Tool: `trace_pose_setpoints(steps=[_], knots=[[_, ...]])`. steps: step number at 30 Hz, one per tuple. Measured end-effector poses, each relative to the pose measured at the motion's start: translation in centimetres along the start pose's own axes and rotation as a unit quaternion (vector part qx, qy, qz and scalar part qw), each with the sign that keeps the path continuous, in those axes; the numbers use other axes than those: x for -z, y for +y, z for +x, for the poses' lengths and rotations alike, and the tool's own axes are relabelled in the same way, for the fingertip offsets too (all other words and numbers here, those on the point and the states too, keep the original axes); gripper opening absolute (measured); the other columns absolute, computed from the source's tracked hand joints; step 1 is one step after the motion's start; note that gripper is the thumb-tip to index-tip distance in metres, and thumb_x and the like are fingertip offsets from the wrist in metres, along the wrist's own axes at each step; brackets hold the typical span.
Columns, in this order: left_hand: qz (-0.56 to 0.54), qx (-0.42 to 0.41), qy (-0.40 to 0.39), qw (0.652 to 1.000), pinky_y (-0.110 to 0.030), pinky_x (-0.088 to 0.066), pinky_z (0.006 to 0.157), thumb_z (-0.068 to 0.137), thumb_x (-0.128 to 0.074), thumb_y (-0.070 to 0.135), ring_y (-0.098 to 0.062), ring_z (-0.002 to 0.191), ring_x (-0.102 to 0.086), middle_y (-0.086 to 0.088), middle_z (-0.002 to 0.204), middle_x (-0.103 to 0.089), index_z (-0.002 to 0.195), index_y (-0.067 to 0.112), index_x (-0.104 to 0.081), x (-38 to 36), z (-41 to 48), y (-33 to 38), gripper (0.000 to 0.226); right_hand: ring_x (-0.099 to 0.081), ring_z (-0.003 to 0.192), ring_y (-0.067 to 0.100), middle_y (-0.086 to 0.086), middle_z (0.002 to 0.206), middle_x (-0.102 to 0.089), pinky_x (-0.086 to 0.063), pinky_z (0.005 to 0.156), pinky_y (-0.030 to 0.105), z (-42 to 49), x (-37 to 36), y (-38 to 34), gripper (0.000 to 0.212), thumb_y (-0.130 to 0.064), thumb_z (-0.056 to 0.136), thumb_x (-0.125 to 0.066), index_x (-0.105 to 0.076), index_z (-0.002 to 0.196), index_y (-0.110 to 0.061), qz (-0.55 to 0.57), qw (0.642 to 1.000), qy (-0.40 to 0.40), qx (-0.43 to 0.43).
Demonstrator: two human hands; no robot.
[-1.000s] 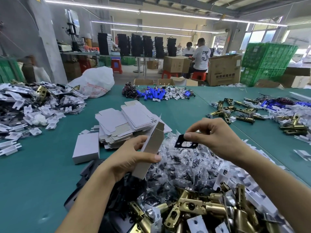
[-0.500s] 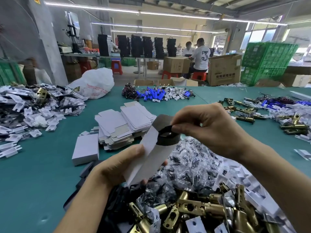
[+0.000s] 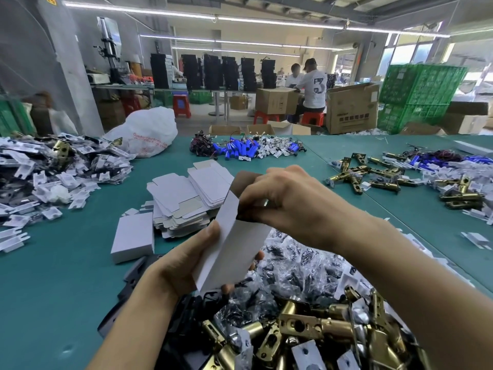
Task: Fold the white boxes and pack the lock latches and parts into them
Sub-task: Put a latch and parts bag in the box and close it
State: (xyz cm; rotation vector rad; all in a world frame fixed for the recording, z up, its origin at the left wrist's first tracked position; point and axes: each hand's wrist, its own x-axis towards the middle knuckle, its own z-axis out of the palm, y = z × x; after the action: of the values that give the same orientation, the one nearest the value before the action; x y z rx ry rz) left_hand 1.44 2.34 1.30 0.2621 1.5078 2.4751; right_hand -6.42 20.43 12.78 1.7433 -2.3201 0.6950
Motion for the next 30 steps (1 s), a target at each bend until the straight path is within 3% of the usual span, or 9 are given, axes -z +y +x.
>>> trace_pose_setpoints(steps=[2, 5, 10, 12, 15, 18, 20, 26, 30], knots=[[-0.019, 0.000, 0.021, 1.000, -0.032, -0.058, 0.054, 0.039, -0.097, 0.058, -0.032, 0.087, -0.071, -0.026, 0.108, -0.069, 0.129, 0.007, -0.056, 0.0, 0.0, -0.1, 0.111, -0.054, 0.091, 0.007, -0.015, 0.093, -0.065, -0.049, 0.071, 0.037, 0.3, 0.1, 0.0, 0.010, -0.031, 0.090, -0.070, -0.076, 0.097, -0.035, -0.040, 0.999, -0.003, -0.006], [-0.022, 0.005, 0.030, 0.999, -0.033, -0.058, 0.053, 0.038, -0.098, 0.059, -0.032, 0.088, -0.071, -0.025, 0.109, -0.069, 0.129, 0.007, -0.056, 0.1, 0.2, -0.1, 0.113, -0.054, 0.092, 0.012, -0.011, 0.093, -0.059, -0.044, 0.065, 0.033, 0.4, 0.4, 0.4, 0.012, -0.033, 0.091, -0.068, -0.075, 0.100, -0.036, -0.111, 0.994, -0.005, -0.019], [-0.001, -0.028, 0.033, 0.999, -0.035, -0.060, 0.056, 0.043, -0.091, 0.069, -0.026, 0.091, -0.073, -0.015, 0.109, -0.074, 0.114, 0.020, -0.076, 0.5, 0.2, -0.1, 0.088, -0.059, 0.070, 0.010, -0.007, 0.075, -0.064, -0.052, 0.066, 0.037, -0.9, -0.3, 2.7, 0.006, -0.027, 0.088, -0.072, -0.073, 0.087, -0.021, 0.009, 0.986, 0.150, -0.078], [-0.016, -0.046, 0.040, 0.998, -0.036, -0.061, 0.058, 0.043, -0.092, 0.067, -0.028, 0.092, -0.073, -0.018, 0.111, -0.073, 0.116, 0.019, -0.076, 0.5, 0.2, 0.0, 0.089, -0.062, 0.069, 0.010, -0.006, 0.074, -0.065, -0.055, 0.068, 0.037, -1.4, -0.9, 4.3, 0.012, -0.032, 0.089, -0.070, -0.067, 0.087, -0.020, 0.022, 0.984, 0.107, -0.144], [-0.064, -0.070, 0.054, 0.994, -0.038, -0.060, 0.054, 0.041, -0.096, 0.060, -0.033, 0.090, -0.072, -0.025, 0.115, -0.069, 0.129, 0.011, -0.065, 0.5, 0.4, -0.1, 0.106, -0.061, 0.078, 0.007, -0.013, 0.084, -0.066, -0.052, 0.074, 0.032, -2.3, -2.2, 6.0, 0.014, -0.039, 0.089, -0.070, -0.067, 0.098, -0.029, -0.030, 0.980, -0.048, -0.189], [-0.058, -0.118, -0.003, 0.991, -0.041, -0.062, 0.067, 0.061, -0.089, 0.059, -0.028, 0.104, -0.071, -0.015, 0.124, -0.069, 0.130, 0.018, -0.067, 0.6, 0.2, -0.1, 0.083, -0.055, 0.110, 0.011, -0.011, 0.115, -0.061, -0.048, 0.092, 0.035, -2.6, -3.9, 6.4, 0.041, -0.046, 0.087, -0.069, -0.059, 0.125, -0.038, -0.136, 0.962, -0.166, -0.171], [-0.036, -0.152, -0.047, 0.987, -0.043, -0.059, 0.076, 0.071, -0.082, 0.057, -0.026, 0.109, -0.068, -0.009, 0.127, -0.068, 0.132, 0.020, -0.065, 0.9, 0.0, -0.2, 0.073, -0.050, 0.122, 0.015, -0.007, 0.126, -0.057, -0.046, 0.099, 0.038, -2.5, -5.2, 6.5, 0.047, -0.042, 0.088, -0.068, -0.053, 0.133, -0.039, -0.173, 0.950, -0.205, -0.157], [-0.065, -0.134, 0.049, 0.988, -0.043, -0.058, 0.061, 0.032, -0.100, 0.055, -0.029, 0.089, -0.069, -0.013, 0.106, -0.071, 0.109, 0.019, -0.078, 1.0, 0.6, -0.8, 0.088, -0.059, 0.105, 0.020, -0.004, 0.110, -0.066, -0.048, 0.080, 0.033, -2.5, -6.1, 6.5, 0.021, -0.035, 0.090, -0.067, -0.065, 0.111, -0.033, -0.194, 0.960, -0.138, -0.145], [-0.063, -0.125, 0.095, 0.986, -0.036, -0.058, 0.060, 0.029, -0.099, 0.056, -0.021, 0.083, -0.069, -0.007, 0.097, -0.073, 0.099, 0.026, -0.081, 0.6, 1.1, -0.7, 0.078, -0.065, 0.100, 0.021, -0.005, 0.101, -0.072, -0.053, 0.081, 0.033, -2.7, -5.1, 6.4, 0.016, -0.031, 0.091, -0.063, -0.070, 0.106, -0.034, -0.183, 0.966, -0.092, -0.161]])
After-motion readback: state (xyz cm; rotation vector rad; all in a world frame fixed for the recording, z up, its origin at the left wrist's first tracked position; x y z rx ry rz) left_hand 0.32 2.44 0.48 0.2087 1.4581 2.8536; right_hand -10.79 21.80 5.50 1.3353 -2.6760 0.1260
